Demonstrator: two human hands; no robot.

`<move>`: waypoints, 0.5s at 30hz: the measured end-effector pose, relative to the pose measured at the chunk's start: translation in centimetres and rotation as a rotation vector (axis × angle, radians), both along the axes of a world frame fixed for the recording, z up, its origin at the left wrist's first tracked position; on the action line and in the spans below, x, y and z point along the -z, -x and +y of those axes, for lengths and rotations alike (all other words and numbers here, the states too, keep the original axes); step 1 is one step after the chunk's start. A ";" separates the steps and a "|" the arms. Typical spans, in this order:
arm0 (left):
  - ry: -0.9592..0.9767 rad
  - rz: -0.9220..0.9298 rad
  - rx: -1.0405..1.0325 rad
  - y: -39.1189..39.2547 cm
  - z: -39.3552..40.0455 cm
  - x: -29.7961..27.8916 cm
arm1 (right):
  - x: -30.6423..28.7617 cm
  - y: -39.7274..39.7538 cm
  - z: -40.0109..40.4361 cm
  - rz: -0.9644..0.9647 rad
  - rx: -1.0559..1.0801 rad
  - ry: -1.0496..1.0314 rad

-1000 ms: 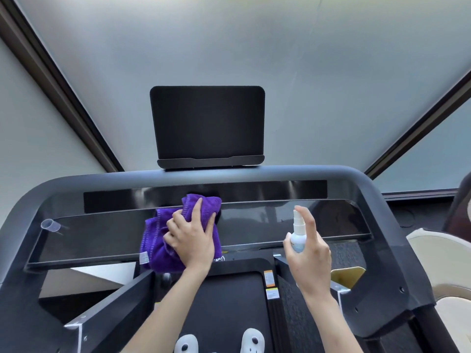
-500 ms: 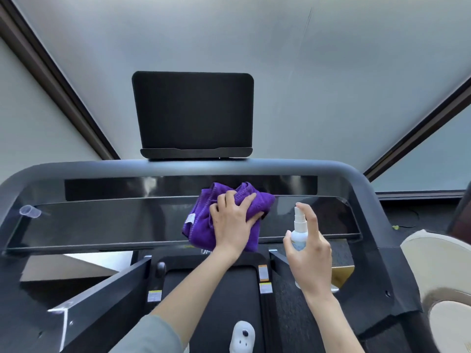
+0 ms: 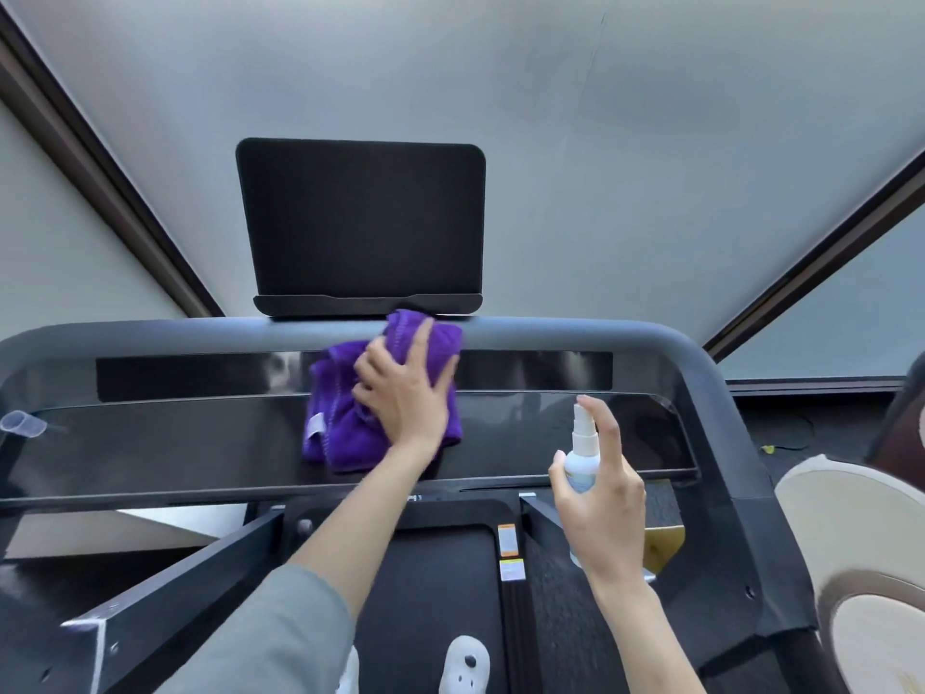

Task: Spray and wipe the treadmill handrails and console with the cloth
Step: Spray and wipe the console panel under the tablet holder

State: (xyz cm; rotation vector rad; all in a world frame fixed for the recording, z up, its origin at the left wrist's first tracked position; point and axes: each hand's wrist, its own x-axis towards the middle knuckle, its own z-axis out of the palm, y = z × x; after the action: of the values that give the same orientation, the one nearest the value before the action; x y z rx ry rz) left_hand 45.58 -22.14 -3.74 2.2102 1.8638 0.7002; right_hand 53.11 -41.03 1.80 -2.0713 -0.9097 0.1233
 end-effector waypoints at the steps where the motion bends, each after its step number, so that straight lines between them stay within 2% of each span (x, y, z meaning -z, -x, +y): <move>1: -0.011 0.031 0.081 -1.6 -1.1 -0.1 | 0.0 -0.1 -0.1 -0.002 -0.001 0.005; 4: -0.002 0.071 0.289 -3.7 -3.1 0.0 | 0.1 -0.1 -0.1 0.000 -0.011 0.004; 7: -0.049 0.063 0.326 -1.0 -1.8 0.3 | 0.1 0.0 0.0 0.006 -0.018 -0.005; 12: -0.030 0.026 0.086 7.2 1.2 1.3 | 0.3 -0.2 -0.1 0.007 -0.008 -0.022; 15: -0.002 0.048 0.026 7.9 0.5 1.7 | 0.6 -0.4 -0.4 0.019 0.019 -0.016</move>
State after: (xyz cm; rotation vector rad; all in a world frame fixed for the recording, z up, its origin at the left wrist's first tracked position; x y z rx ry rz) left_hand 37.65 -21.65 -5.45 2.2674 1.8531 0.6502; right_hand 53.54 -41.38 1.16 -2.0604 -0.8772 0.1250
